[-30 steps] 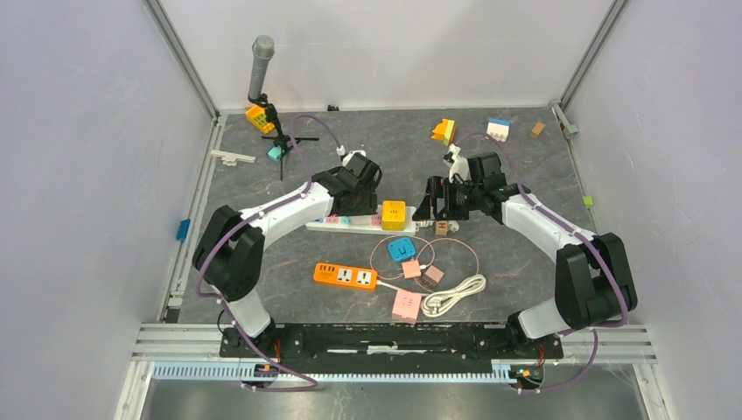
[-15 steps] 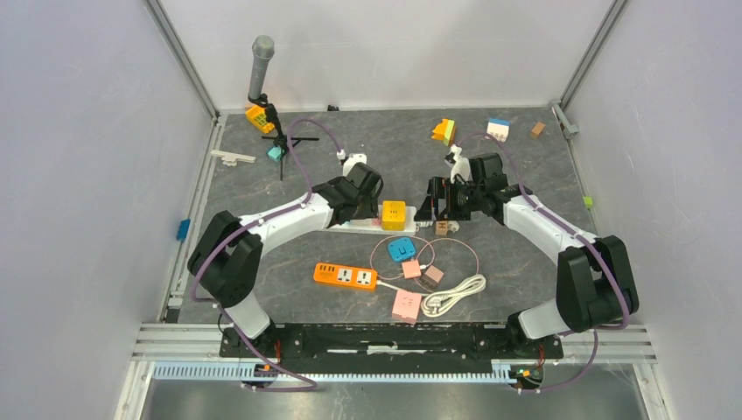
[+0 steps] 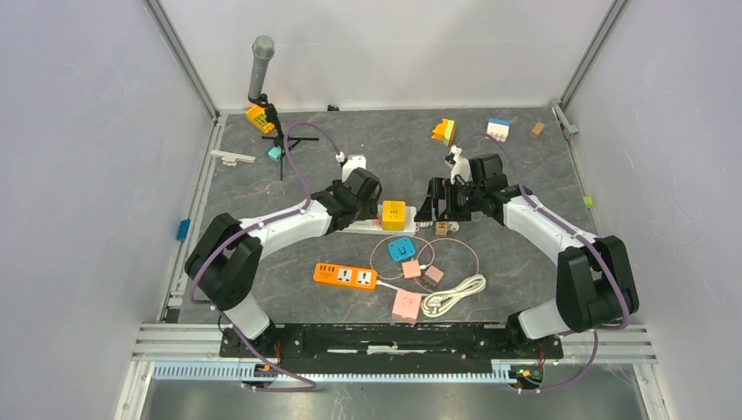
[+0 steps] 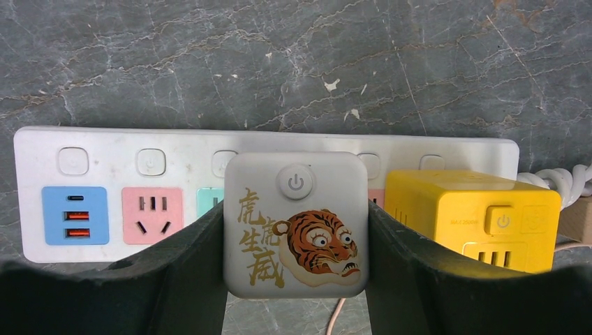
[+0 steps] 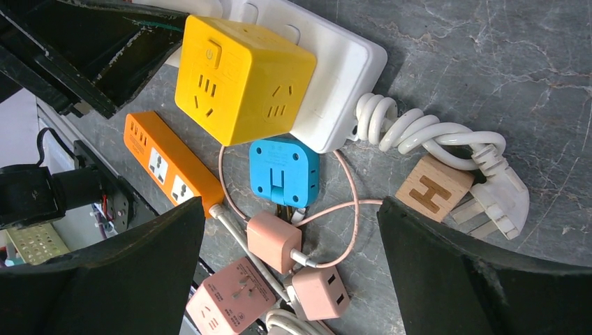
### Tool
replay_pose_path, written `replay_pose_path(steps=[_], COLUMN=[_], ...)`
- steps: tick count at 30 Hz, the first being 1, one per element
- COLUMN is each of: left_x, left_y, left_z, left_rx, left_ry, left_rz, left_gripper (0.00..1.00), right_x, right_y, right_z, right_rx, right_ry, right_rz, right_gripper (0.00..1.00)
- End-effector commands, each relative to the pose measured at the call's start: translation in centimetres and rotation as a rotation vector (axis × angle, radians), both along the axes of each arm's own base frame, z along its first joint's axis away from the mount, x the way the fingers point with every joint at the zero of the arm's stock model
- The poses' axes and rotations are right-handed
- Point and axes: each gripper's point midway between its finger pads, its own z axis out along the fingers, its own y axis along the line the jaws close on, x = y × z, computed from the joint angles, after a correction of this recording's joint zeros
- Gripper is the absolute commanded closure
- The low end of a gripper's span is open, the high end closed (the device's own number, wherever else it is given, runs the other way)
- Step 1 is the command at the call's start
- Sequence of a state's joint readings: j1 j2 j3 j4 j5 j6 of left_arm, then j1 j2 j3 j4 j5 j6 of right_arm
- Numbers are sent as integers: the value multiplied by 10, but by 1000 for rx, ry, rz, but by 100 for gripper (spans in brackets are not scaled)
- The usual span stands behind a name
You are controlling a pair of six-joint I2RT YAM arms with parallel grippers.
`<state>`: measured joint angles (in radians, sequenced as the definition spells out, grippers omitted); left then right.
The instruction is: Insert the plug
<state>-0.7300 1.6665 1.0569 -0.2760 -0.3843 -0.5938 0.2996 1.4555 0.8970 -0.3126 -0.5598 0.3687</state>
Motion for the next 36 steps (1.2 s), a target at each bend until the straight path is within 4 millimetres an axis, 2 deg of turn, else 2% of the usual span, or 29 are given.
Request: replay_pose_path(steps=[1,6,12,17,22,28,36], left_x=[-65,-78,-94,-104,-114,-124,-128], left_y=[40,46,41,50,58,59,55], left_z=[-64,-68,-78,-84,-100,-115,-114], left_rx=[214,240,238,260,299,362,381], left_ry=[228,219,239,242,273,302,295], left_rz=[-34,7,-28,-15,0,-1,-30], left_gripper=[98,98,98,98,98,98,98], right_x=[4,4,3,4,5,4,8], right_y=[-3,-3,-3,-2,-3,-4,-3], right_z=[11,10,8,8,8,7,12], right_rx=[-3,-5,-7,-5,-6,-13,-11], right_ry=[-58,-58,-52,-54,-56,-55,-68], right_rz=[-2,-2,-2,2,3,6,4], right_gripper=[2,2,2,2,2,2,2])
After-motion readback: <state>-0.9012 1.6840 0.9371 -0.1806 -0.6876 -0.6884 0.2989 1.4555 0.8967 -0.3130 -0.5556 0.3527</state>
